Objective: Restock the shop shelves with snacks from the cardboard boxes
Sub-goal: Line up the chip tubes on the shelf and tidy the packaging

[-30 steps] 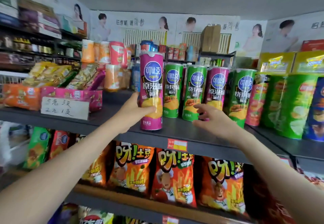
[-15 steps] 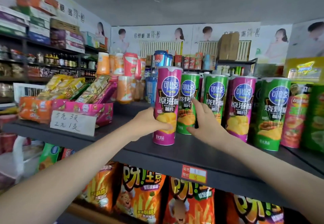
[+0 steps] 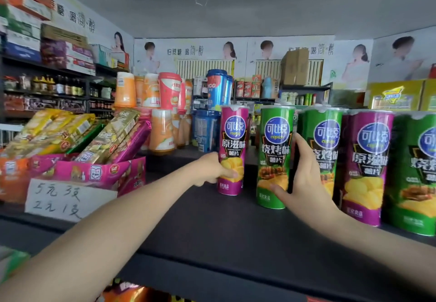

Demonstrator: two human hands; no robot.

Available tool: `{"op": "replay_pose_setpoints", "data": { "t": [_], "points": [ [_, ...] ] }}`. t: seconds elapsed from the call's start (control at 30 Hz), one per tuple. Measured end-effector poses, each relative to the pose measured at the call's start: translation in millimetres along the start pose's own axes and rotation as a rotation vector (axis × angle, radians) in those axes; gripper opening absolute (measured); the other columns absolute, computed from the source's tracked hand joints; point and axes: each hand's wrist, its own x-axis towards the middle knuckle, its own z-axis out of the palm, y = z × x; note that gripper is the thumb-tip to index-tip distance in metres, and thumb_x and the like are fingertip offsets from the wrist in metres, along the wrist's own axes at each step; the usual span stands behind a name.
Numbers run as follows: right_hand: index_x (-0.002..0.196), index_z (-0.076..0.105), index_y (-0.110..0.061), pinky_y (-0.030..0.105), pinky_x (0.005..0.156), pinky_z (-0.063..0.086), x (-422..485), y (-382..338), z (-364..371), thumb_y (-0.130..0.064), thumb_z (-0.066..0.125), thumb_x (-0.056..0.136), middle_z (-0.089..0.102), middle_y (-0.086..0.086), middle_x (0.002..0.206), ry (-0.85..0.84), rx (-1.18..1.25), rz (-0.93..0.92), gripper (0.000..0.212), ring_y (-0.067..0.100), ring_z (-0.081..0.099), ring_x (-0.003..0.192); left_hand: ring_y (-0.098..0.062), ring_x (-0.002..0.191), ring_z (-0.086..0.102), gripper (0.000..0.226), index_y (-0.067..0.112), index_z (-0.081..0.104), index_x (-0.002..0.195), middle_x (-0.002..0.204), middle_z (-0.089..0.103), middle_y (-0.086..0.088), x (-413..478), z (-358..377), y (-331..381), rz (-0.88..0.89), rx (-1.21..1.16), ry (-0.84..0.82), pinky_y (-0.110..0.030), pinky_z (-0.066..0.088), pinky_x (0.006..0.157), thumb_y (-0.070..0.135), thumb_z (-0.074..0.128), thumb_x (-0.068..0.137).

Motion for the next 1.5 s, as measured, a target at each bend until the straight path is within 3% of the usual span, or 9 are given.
{"op": "replay_pose_setpoints", "data": {
  "t": [0.23, 0.4, 0.57, 0.7, 0.87, 1.03, 1.13, 1.3, 1.5],
  "points": [
    [0.149, 0.001, -0.022, 0.038, 0.118, 0.016, -1, 10, 15, -0.012, 0.084, 0.071, 0.015, 0.005, 0.156, 0.04, -0.023, 0.008, 0.115, 0.02, 0.012, 0.147, -0.022, 0.126, 0.05, 0.046, 0.018, 0.053, 0.124, 0.13, 0.06, -0.002, 39, 2, -4, 0.016, 0.016, -0.131, -0.041, 0.041, 0.104, 0.014, 0.073, 0.084],
    [0.145, -0.005, -0.032, 0.02, 0.117, 0.009, -2, 13, 10, -0.005, 0.082, 0.072, 0.012, -0.002, 0.156, -0.006, -0.03, 0.008, 0.116, 0.013, 0.008, 0.148, -0.02, 0.13, 0.046, 0.055, 0.014, 0.046, 0.136, 0.136, 0.055, -0.002, 46, -3, -2, -0.015, 0.002, -0.206, -0.04, 0.035, 0.109, 0.01, 0.07, 0.086],
    [0.138, -0.015, -0.054, 0.034, 0.118, 0.017, -2, 10, 9, -0.001, 0.077, 0.076, 0.009, -0.002, 0.158, -0.031, -0.035, -0.026, 0.123, 0.014, 0.008, 0.149, -0.019, 0.131, 0.046, 0.061, 0.011, 0.042, 0.14, 0.138, 0.054, -0.003, 42, -5, 2, -0.054, -0.002, -0.255, -0.041, 0.033, 0.112, 0.008, 0.069, 0.086],
    [0.144, -0.009, -0.038, 0.008, 0.112, 0.007, -5, 10, 6, -0.001, 0.075, 0.078, 0.009, -0.003, 0.156, -0.078, -0.086, -0.051, 0.112, 0.014, 0.004, 0.149, -0.021, 0.134, 0.042, 0.061, 0.011, 0.04, 0.142, 0.141, 0.052, -0.004, 31, -1, 6, -0.078, -0.01, -0.223, -0.044, 0.031, 0.113, 0.008, 0.068, 0.087],
    [0.152, -0.001, -0.023, -0.007, 0.098, 0.0, -6, 4, 4, -0.003, 0.071, 0.082, 0.007, 0.005, 0.159, -0.161, -0.083, 0.015, 0.102, 0.014, -0.002, 0.149, -0.026, 0.129, 0.043, 0.061, 0.013, 0.037, 0.141, 0.143, 0.045, -0.007, -3, 16, 13, -0.096, 0.095, 0.004, -0.043, 0.04, 0.106, 0.022, 0.068, 0.089],
    [0.153, 0.004, -0.019, 0.02, 0.115, 0.011, -8, -16, -12, -0.005, 0.066, 0.085, 0.012, 0.007, 0.157, -0.246, -0.012, 0.113, 0.093, 0.018, 0.007, 0.147, -0.019, 0.097, 0.05, 0.033, 0.016, 0.049, 0.114, 0.104, 0.052, -0.003, -65, 29, 23, -0.083, 0.21, 0.195, -0.033, 0.047, 0.086, 0.026, 0.068, 0.089],
    [0.149, 0.023, -0.01, 0.026, 0.109, 0.021, -15, -40, -27, -0.009, 0.065, 0.087, 0.031, 0.014, 0.148, -0.219, 0.064, 0.178, 0.075, 0.027, 0.027, 0.139, -0.021, 0.111, 0.054, 0.052, 0.009, 0.048, 0.135, 0.129, 0.054, -0.008, -119, 43, 29, -0.015, 0.294, 0.295, -0.028, 0.044, 0.089, 0.027, 0.066, 0.089],
    [0.128, 0.053, -0.002, 0.019, 0.085, 0.036, -47, -111, -46, -0.009, 0.064, 0.087, 0.061, 0.013, 0.118, -0.184, 0.299, 0.154, 0.043, 0.024, 0.057, 0.107, -0.015, 0.109, 0.059, 0.028, 0.021, 0.06, 0.121, 0.112, 0.064, 0.002, -238, 77, 28, 0.135, 0.05, 0.543, -0.034, 0.048, 0.098, 0.022, 0.059, 0.093],
    [0.119, 0.059, -0.01, 0.01, 0.08, 0.041, -155, -218, -33, -0.008, 0.065, 0.086, 0.058, -0.003, 0.105, -0.328, 0.625, -0.01, 0.033, 0.007, 0.056, 0.092, -0.02, 0.095, 0.065, 0.018, 0.035, 0.059, 0.096, 0.095, 0.066, 0.003, -379, 119, -50, 0.051, -0.221, 0.777, -0.044, 0.052, 0.092, 0.022, 0.056, 0.084]
  ]
}}
